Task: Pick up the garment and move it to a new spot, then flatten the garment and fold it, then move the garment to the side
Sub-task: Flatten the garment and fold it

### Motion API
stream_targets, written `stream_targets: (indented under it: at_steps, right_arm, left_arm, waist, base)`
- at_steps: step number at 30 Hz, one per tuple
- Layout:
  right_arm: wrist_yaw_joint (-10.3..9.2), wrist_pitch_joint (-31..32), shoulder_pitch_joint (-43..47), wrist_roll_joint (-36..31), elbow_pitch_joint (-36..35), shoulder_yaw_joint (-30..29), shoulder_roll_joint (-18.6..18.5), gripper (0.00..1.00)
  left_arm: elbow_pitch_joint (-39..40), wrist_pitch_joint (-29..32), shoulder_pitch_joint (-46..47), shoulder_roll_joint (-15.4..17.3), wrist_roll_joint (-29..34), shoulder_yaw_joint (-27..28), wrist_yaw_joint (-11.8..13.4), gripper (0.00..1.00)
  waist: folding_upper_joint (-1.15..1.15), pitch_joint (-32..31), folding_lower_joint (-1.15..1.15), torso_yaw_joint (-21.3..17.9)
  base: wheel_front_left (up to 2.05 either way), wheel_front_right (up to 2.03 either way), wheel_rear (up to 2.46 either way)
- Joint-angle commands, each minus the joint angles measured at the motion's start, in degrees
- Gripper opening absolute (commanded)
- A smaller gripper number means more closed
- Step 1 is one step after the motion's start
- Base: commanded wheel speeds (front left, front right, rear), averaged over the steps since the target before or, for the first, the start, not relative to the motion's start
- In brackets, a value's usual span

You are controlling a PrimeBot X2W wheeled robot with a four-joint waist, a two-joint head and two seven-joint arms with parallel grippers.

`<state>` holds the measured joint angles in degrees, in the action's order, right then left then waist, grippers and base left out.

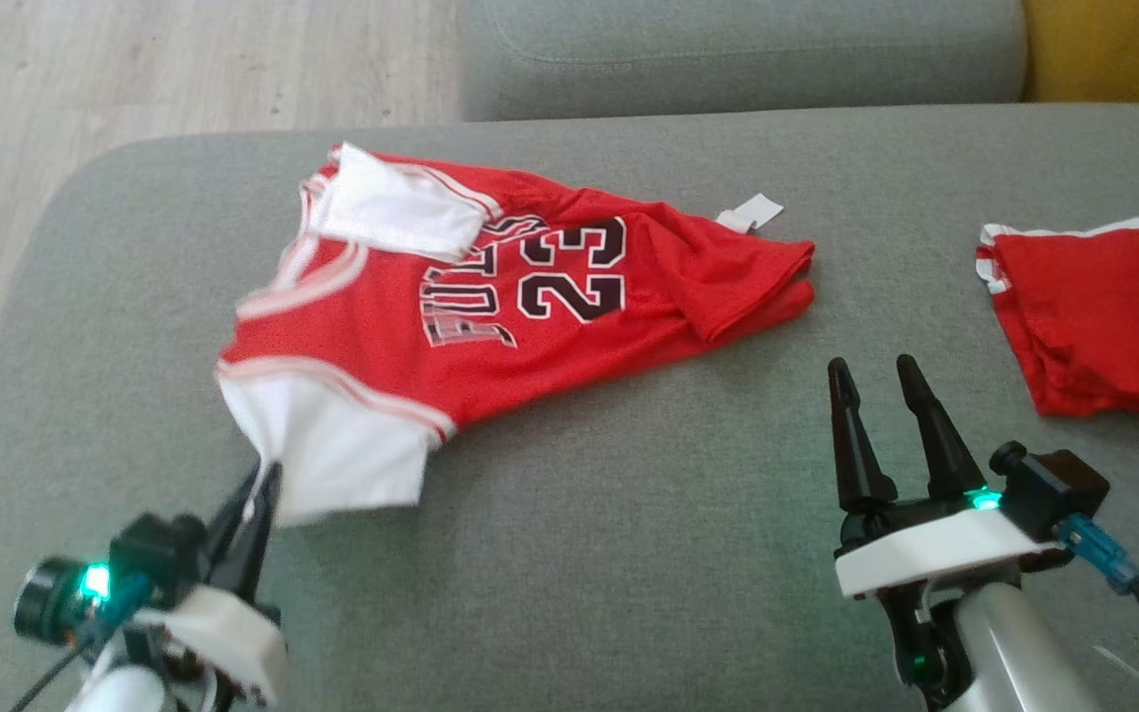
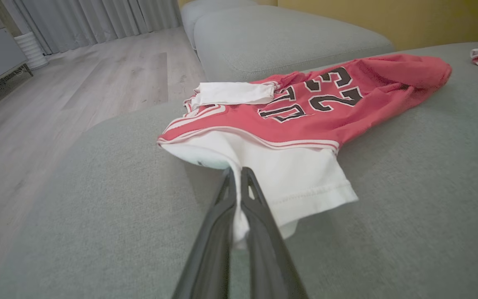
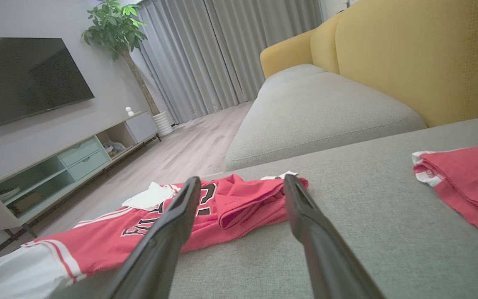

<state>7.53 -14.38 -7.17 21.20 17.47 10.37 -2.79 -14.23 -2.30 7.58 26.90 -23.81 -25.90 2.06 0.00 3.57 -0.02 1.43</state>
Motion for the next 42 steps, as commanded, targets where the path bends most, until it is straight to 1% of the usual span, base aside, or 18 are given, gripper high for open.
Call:
stream_targets:
  at_steps: [1, 4, 5, 6, 7, 10, 12, 14, 17, 21, 24, 27, 30, 32, 36, 42]
  right_arm:
    - [-0.04, -0.62, -1.02, 0.43, -1.62, 1.49, -0.09, 1.0]
    - [-0.04, -0.62, -1.18, 0.43, -1.63, 1.76, -0.09, 1.0]
    - [-0.04, -0.62, -1.3, 0.4, -1.65, 1.79, -0.09, 1.0]
    - [-0.04, -0.62, -1.44, 0.37, -1.69, 1.81, -0.09, 1.0]
    - [-0.04, -0.62, -1.6, 0.34, -1.71, 1.8, -0.09, 1.0]
    - [-0.04, -0.62, -2.11, 0.21, -1.7, 1.82, -0.09, 1.0]
    - [-0.04, -0.62, -2.4, 0.12, -1.7, 1.86, -0.09, 1.0]
    - [-0.04, -0.62, -2.59, 0.04, -1.71, 1.88, -0.09, 1.0]
    - [-0.04, -0.62, -2.69, -0.11, -1.77, 1.88, -0.09, 1.0]
    - [-0.04, -0.62, -2.83, -0.54, -2.08, 1.56, -0.09, 1.0]
    - [-0.04, -0.62, -3.05, -0.87, -2.5, 0.94, -0.09, 1.0]
    - [-0.04, -0.62, -3.71, -0.05, -2.51, 0.16, -0.09, 1.0]
    - [-0.04, -0.13, -6.4, -2.5, -1.97, -0.65, -0.09, 1.0]
    - [-0.04, 1.16, -9.33, -4.57, -1.41, -2.26, -0.09, 1.0]
    - [-0.04, 7.16, -16.4, -9.57, 2.67, -7.25, -0.09, 1.0]
    - [-0.04, 16.79, -27.25, -14.76, 14.3, -15.82, -0.09, 1.0]
  left_arm:
    - [3.84, 1.0, 0.76, 2.8, -0.7, 2.86, 0.46, 0.0]
    - [7.93, 2.93, -1.8, 3.98, -1.46, 3.41, 1.59, 0.0]
    - [8.8, 3.16, -1.98, 4.09, -1.39, 3.68, 2.26, 0.24]
    - [9.52, 3.04, -1.79, 4.03, -1.13, 3.95, 2.97, 0.75]
    - [9.99, 2.84, -1.36, 3.84, -0.79, 4.16, 3.67, 1.0]
    - [10.62, 1.01, 1.03, 2.59, 0.71, 4.79, 5.97, 1.0]
    - [10.69, -1.29, 2.94, 0.88, 1.07, 5.27, 7.13, 1.0]
    - [10.5, -3.83, 4.49, -1.08, 1.04, 5.49, 7.78, 1.0]
    - [9.82, -7.57, 5.97, -3.06, 2.33, 4.8, 8.48, 1.0]
    - [8.84, -10.56, 5.91, -5.81, 2.41, 4.26, 8.94, 1.0]
    - [8.5, -11.72, 5.71, -7.34, 2.09, 4.35, 8.73, 1.0]
    - [8.15, -12.1, 6.24, -8.17, 2.06, 4.29, 8.31, 1.0]
    - [7.75, -12.39, 7.52, -9.27, 2.29, 4.17, 7.75, 1.0]
    - [7.47, -12.5, 8.36, -9.99, 2.49, 3.95, 7.31, 1.0]
    - [6.39, -12.61, 9.94, -11.44, 2.68, 3.36, 6.11, 1.0]
    - [5.03, -12.67, 12.33, -14.02, 3.47, 3.24, 4.21, 1.0]
  waist:
    - [0.0, -0.27, 0.02, 0.34]
    - [0.0, -0.02, 0.02, 0.42]
    - [0.0, 0.15, 0.02, 0.44]
    - [0.0, 0.34, 0.02, 0.45]
    - [0.0, 0.54, 0.02, 0.44]
    - [0.0, 1.07, 0.02, 0.27]
    - [0.0, 1.32, 0.02, 0.03]
    - [0.0, 1.47, 0.02, -0.28]
    - [0.0, 1.64, 0.02, -0.81]
    - [0.0, 2.19, 0.02, -1.31]
    - [0.0, 3.27, 0.02, -1.23]
    - [0.0, 4.17, 0.02, -0.61]
    - [0.0, 5.98, 0.02, 0.66]
    - [0.0, 7.5, 0.02, 1.65]
    - [0.0, 10.66, 0.02, 3.9]
    - [0.0, 14.05, 0.02, 7.27]
  base:
    - [0.0, 0.0, 0.0]
    - [0.0, 0.0, 0.0]
    - [0.0, 0.0, 0.0]
    - [0.0, 0.0, 0.0]
    - [0.0, 0.0, 0.0]
    - [0.0, 0.0, 0.0]
    - [0.0, 0.0, 0.0]
    - [0.0, 0.0, 0.0]
    - [0.0, 0.0, 0.0]
    - [0.0, 0.0, 0.0]
    - [0.0, 0.0, 0.0]
    - [0.0, 0.0, 0.0]
    - [0.0, 0.0, 0.0]
    - [0.0, 0.0, 0.0]
    - [0.0, 0.0, 0.0]
    - [0.0, 0.0, 0.0]
